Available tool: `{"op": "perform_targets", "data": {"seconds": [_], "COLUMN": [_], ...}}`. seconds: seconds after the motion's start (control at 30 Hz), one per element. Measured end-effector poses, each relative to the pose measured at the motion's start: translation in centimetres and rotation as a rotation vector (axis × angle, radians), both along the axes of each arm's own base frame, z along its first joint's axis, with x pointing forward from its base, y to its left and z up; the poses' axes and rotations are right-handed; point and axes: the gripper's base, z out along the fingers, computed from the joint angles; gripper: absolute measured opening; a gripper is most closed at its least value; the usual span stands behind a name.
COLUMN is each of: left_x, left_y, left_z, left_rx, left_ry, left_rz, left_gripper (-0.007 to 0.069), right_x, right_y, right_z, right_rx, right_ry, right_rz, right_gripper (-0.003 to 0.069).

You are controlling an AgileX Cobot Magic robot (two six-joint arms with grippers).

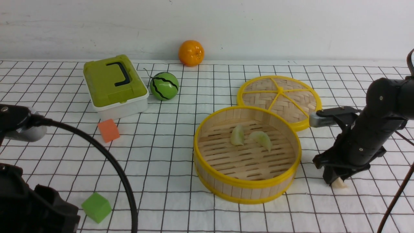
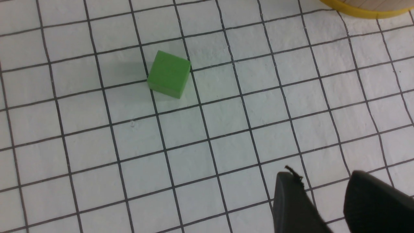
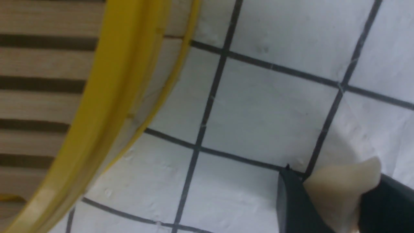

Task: Put the dumplings into the steamer on the table with the white tablecloth.
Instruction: 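Reach for and grasp a dumpling lying on the table beside the steamer, then place the dumpling in the bamboo steamer basket with the right gripper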

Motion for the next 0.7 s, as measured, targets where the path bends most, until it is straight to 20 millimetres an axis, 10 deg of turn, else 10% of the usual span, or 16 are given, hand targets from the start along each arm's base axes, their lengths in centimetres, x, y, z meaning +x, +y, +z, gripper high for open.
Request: {"op": "perform_targets", "data": {"seconds": [0.3,0.47,0.7], "left_x": [-0.2,-0.2,-2.3], "left_y": [0.0,-0.1,1.2], "left_z": [-0.1,0.0,1.1], "left_rx": [-0.003,-0.013,-0.045], "left_ry": [0.021,0.02,-0.062], "left_rz": [0.001,-0.008,-0.068], "left_gripper": [0.0239,0.0239,0.0239], "right_x": [-0.3,-1.1,-1.1], "right_y": [3.2,10.9,17.0], "right_z": [5.7,10.9,8.8], "right_rx": [0.016,0.072,0.125], "right_ry": [0.012,-0.156,-0.201], "right_rz": [0.053,0.234,0.275], "right_gripper": [0.0237,0.0237,0.0237]}}
